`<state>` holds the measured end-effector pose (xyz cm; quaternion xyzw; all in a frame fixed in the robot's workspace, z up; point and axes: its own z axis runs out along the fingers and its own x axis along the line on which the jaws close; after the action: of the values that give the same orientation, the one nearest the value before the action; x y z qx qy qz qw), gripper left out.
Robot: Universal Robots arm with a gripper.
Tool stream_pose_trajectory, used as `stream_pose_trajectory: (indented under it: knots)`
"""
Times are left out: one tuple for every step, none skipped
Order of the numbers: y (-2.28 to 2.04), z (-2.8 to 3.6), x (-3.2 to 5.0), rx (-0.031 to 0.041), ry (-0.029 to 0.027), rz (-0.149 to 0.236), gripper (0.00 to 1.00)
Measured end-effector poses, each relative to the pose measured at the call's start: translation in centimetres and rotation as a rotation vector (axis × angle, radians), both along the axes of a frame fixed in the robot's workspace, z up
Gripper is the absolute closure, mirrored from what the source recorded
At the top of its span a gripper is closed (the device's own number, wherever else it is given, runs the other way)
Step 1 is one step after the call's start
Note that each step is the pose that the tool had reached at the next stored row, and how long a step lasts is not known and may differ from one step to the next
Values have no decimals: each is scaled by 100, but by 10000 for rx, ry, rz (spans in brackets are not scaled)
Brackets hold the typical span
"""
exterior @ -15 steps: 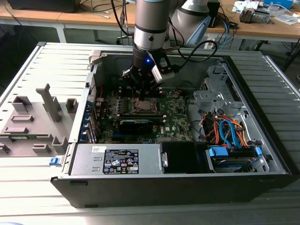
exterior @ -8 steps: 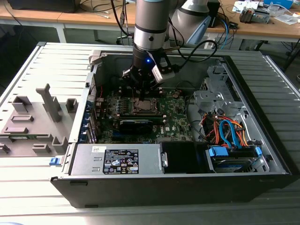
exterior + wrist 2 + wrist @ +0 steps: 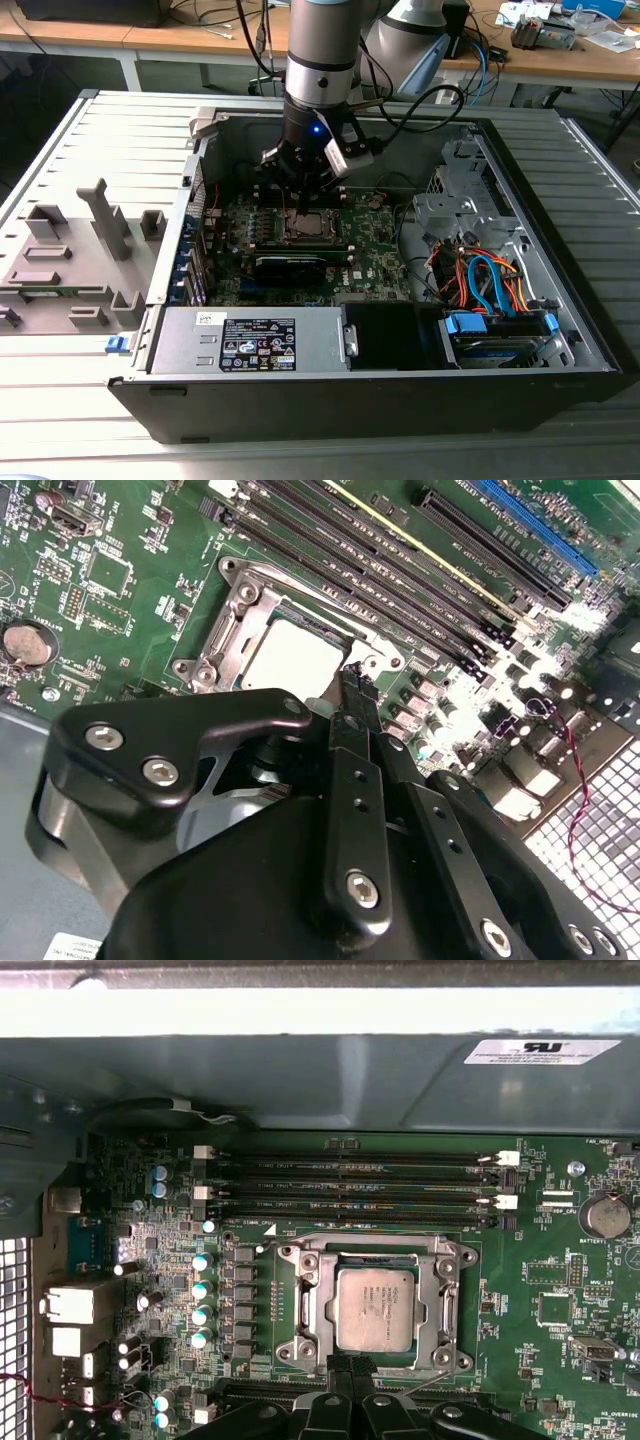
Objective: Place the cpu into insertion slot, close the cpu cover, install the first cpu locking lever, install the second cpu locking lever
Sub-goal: 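Install the first cpu locking lever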
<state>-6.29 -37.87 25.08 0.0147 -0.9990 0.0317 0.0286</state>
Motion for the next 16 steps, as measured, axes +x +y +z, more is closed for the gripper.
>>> stream_pose_trajectory:
  knots:
    - [0,0,0,0,0,10,89]
    - [0,0,0,0,0,21,89]
    - [0,0,0,0,0,31,89]
    - [0,0,0,0,0,37,89]
    - [0,0,0,0,0,47,89]
    - [0,0,0,0,0,56,89]
    - [0,0,0,0,0,73,89]
    - [0,0,0,0,0,84,89]
    - [0,0,0,0,0,97,89]
    - [0,0,0,0,0,115,89]
    - [0,0,0,0,0,128,89]
    - [0,-1,0,1,0,151,89]
    - [1,-1,0,9,-1,168,89]
    - [1,-1,0,43,-2,177,89]
    - [0,0,0,270,-2,188,89]
    - [0,-1,0,545,-6,191,89]
